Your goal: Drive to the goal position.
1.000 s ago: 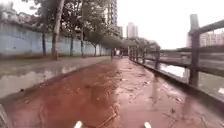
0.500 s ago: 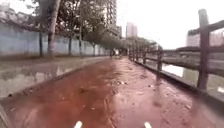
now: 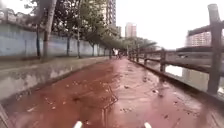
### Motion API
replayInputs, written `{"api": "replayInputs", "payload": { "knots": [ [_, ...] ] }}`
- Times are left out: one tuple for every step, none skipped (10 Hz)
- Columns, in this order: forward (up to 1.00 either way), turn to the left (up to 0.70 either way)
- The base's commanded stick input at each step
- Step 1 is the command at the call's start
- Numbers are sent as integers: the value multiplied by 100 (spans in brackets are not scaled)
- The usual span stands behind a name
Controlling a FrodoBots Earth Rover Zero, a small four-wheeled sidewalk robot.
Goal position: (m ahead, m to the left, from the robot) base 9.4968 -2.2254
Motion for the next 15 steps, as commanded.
{"api": "replayInputs", "payload": {
  "knots": [
    [50, 0],
    [50, 0],
    [50, 0],
    [50, 0],
    [50, 0],
    [50, 0],
    [50, 0],
    [50, 0],
    [50, 0],
    [50, 0],
    [50, 0],
    [50, 0],
    [50, 0],
    [50, 0],
    [50, 0]
  ]
}}
